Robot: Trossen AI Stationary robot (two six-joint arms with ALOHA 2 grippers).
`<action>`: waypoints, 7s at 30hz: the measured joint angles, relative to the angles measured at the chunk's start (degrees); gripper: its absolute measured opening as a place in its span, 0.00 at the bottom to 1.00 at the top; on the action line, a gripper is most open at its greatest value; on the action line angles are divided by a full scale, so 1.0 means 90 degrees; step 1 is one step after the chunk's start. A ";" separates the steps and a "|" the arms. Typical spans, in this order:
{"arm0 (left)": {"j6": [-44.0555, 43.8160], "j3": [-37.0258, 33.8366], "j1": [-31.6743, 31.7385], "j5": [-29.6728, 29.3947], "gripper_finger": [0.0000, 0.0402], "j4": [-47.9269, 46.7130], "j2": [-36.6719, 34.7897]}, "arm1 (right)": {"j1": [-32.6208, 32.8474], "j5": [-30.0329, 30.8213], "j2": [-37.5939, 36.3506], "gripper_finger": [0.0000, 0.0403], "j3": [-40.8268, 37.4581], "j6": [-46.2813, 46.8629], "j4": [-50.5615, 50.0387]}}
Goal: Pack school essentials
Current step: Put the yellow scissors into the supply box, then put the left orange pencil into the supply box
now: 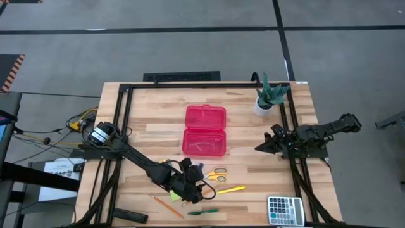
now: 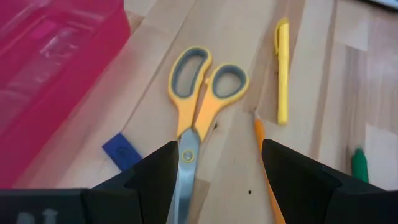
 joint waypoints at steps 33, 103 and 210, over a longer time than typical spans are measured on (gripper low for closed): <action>-0.0420 0.0009 -0.0039 -0.0500 0.54 0.0372 0.0866 | -0.0175 0.0223 0.0000 0.02 0.0000 -0.0302 0.0032; 0.0853 0.3419 0.1216 0.0151 0.09 -0.4113 0.0450 | -0.0175 0.0200 0.0109 0.02 0.0000 -0.0370 0.0049; -0.2167 0.0914 -0.1815 0.0894 0.76 -0.3813 -0.1264 | 0.1511 -0.0972 0.4115 0.55 0.4554 -0.0747 -0.6252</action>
